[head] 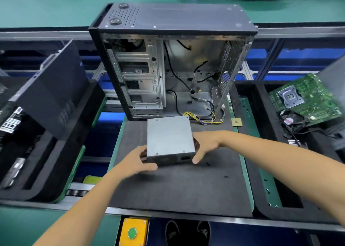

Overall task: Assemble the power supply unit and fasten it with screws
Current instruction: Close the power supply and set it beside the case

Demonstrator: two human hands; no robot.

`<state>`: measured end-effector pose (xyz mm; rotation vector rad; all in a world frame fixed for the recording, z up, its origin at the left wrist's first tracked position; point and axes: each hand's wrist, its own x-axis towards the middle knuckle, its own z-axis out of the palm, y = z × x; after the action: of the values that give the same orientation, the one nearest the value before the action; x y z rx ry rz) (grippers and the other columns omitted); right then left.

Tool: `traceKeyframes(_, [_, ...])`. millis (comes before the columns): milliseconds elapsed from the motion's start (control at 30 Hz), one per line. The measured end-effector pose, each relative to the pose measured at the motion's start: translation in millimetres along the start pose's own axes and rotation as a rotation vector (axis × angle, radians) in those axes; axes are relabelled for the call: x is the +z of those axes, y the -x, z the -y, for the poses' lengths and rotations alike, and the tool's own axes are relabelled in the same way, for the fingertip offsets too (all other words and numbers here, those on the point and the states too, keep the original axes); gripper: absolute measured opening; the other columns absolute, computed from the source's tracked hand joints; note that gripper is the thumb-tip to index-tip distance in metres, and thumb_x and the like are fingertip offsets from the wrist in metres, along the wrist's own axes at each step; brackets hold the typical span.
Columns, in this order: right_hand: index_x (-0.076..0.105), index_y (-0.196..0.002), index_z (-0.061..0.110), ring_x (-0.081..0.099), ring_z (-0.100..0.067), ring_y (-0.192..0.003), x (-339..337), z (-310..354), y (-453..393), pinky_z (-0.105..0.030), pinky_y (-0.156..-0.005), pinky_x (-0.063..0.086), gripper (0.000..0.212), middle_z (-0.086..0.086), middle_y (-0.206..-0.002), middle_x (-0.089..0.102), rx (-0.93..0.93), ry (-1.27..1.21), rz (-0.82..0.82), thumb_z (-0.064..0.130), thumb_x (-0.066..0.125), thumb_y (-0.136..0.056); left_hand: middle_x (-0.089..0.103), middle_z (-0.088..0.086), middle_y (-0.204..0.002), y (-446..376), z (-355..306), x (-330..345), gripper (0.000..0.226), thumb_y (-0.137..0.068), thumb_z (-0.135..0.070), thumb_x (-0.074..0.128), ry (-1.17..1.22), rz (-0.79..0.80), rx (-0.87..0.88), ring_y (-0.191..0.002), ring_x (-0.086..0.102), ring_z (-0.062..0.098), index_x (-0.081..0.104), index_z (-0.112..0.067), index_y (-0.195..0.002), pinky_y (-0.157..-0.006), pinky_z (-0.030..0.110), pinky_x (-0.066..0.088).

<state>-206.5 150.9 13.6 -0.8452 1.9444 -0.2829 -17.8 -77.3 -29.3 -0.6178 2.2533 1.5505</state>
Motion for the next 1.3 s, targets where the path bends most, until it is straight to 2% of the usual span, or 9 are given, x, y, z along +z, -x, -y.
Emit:
traceKeyframes(267, [0.038,-0.139,0.016,0.043,-0.024,-0.128,20.0,1.5,-1.5,-0.029,-0.099,0.038,0.090,-0.003,-0.138,0.049,-0.042,0.102,-0.239,0.022,0.088,-0.064,0.067,0.003,-0.114,-6.0,16.4,5.8,0.053,-0.068,-0.001,0.084,0.160,-0.131,0.059,-0.107,0.065,0.017,0.064,-0.027,-0.110,-0.100,0.025,0.048])
traceKeyframes(400, [0.007,-0.150,0.016,0.027,-0.023,-0.135,24.6,5.5,1.9,-0.040,-0.111,0.029,0.128,-0.006,-0.145,0.031,-0.107,0.032,-0.328,0.017,0.093,-0.055,0.062,0.002,-0.110,-10.1,11.6,5.0,0.079,-0.064,0.001,0.085,0.056,-0.117,0.091,-0.100,0.064,0.019,0.050,-0.021,-0.132,-0.099,0.036,0.051])
traceKeyframes(533, [-0.016,-0.150,0.016,0.015,-0.016,-0.143,17.3,2.5,2.5,-0.033,-0.116,0.021,0.151,0.004,-0.156,0.007,-0.154,-0.036,-0.310,0.015,0.096,-0.049,0.040,-0.008,-0.139,-12.3,-3.4,1.0,0.128,-0.063,0.001,0.085,-0.070,-0.047,0.114,-0.097,0.058,0.016,0.002,-0.030,-0.155,-0.088,0.027,0.054])
traceKeyframes(667, [-0.035,-0.143,0.028,0.013,-0.020,-0.147,12.0,-4.3,-4.1,-0.043,-0.118,0.021,0.163,0.008,-0.161,-0.013,-0.137,0.004,-0.272,0.024,0.097,-0.048,0.057,0.000,-0.126,-23.5,-12.0,-14.6,0.138,-0.062,0.000,0.085,-0.166,0.129,0.079,-0.098,0.062,0.017,-0.012,-0.046,-0.149,-0.076,0.013,0.051])
traceKeyframes(800, [-0.035,-0.142,0.032,0.025,-0.026,-0.144,17.1,-13.4,-11.6,-0.045,-0.114,0.028,0.163,0.009,-0.161,-0.012,-0.147,0.045,-0.308,0.029,0.097,-0.047,0.054,-0.024,-0.121,-30.6,-7.1,-12.2,0.142,-0.054,0.005,0.085,-0.187,0.099,0.156,-0.102,0.062,0.017,-0.005,-0.057,-0.145,-0.077,0.023,0.057])
traceKeyframes(967, [-0.033,-0.144,0.029,0.024,-0.026,-0.144,13.7,-11.6,-10.0,-0.045,-0.114,0.028,0.162,0.008,-0.161,-0.010,-0.147,0.072,-0.294,0.028,0.097,-0.047,0.045,-0.045,-0.122,-30.0,-7.6,-13.4,0.139,-0.055,0.001,0.086,-0.234,0.139,0.184,-0.096,0.057,-0.008,-0.003,-0.058,-0.144,-0.083,0.023,0.055])
traceKeyframes(1067, [0.004,-0.151,0.023,0.042,-0.026,-0.131,1.7,-5.8,1.8,-0.041,-0.103,0.041,0.129,-0.004,-0.151,0.031,-0.065,0.227,-0.258,0.027,0.091,-0.056,0.059,-0.015,-0.117,-25.6,-35.9,-34.8,0.092,-0.067,-0.008,0.081,-0.588,0.188,0.063,-0.102,0.061,0.011,0.033,-0.029,-0.143,-0.086,0.026,0.049])
traceKeyframes(1167, [0.060,-0.097,0.015,0.061,-0.025,-0.094,-9.2,-1.9,13.9,-0.029,-0.067,0.049,0.030,-0.001,-0.095,0.064,0.018,0.452,-0.228,0.024,0.076,-0.073,0.066,-0.001,-0.082,-24.6,-76.8,-45.5,0.013,-0.081,-0.008,0.056,-0.805,-0.179,0.179,-0.088,0.063,0.025,0.068,-0.007,-0.087,-0.072,0.031,0.047])
traceKeyframes(1300, [0.060,-0.070,0.012,0.068,-0.025,-0.081,5.9,-0.5,14.4,-0.032,-0.063,0.055,0.022,-0.009,-0.076,0.072,0.136,0.561,-0.088,0.028,0.075,-0.072,0.063,-0.006,-0.077,-27.3,-122.8,-15.1,0.015,-0.086,-0.014,0.051,-0.757,-0.344,0.415,-0.077,0.054,0.021,0.065,-0.017,-0.084,-0.069,0.032,0.044])
